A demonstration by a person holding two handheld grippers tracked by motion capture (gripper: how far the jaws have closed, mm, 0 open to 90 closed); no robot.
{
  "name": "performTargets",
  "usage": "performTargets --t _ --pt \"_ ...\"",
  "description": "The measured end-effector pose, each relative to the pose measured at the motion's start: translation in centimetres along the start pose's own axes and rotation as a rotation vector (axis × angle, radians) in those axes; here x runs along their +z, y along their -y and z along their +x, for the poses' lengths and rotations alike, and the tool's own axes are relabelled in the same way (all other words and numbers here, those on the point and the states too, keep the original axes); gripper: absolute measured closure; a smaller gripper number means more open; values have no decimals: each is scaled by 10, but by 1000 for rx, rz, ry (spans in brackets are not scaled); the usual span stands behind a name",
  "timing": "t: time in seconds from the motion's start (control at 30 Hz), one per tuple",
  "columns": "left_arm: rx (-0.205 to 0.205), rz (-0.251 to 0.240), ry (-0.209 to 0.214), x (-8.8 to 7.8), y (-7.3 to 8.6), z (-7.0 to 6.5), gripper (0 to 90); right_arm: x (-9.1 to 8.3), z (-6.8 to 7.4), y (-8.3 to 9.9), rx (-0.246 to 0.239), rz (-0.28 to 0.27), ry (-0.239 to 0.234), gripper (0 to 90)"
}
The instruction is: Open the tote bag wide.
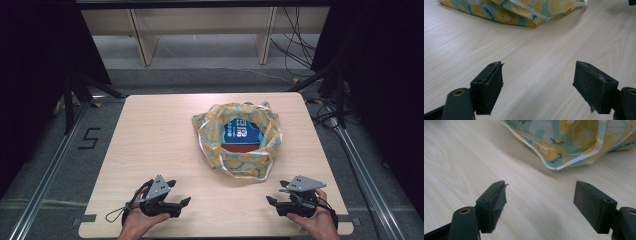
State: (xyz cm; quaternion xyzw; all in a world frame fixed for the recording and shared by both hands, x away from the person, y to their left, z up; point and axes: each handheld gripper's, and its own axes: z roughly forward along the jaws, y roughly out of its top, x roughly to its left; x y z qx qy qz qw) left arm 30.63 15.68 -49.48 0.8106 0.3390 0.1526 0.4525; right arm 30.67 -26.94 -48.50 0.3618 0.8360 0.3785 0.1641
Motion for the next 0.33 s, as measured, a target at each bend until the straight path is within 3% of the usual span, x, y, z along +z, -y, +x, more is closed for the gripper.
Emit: performTargets --t 0.13,0.17,0.2,0.23,0.27,0.3,0.33 --pt "0 7 -2 1 0 0 224 0 0 0 3 10 -1 269" --pt "2 10 -5 1 1 2 224 1 -3 1 -29 -1 11 268" --pt "2 10 -5 1 1 2 224 1 -3 1 -29 -1 11 268" --pt "10 4 -5 1 0 2 224 1 -2 1 -3 6 1 268" --pt "20 4 -7 1 0 3 224 2 -3 1 -20 6 -4 268" --pt "-7 8 -9 1 1 1 224 1 -2 1 -2 10 3 269" --pt "-6 8 -5 1 1 1 224 1 -1 1 7 11 5 268"
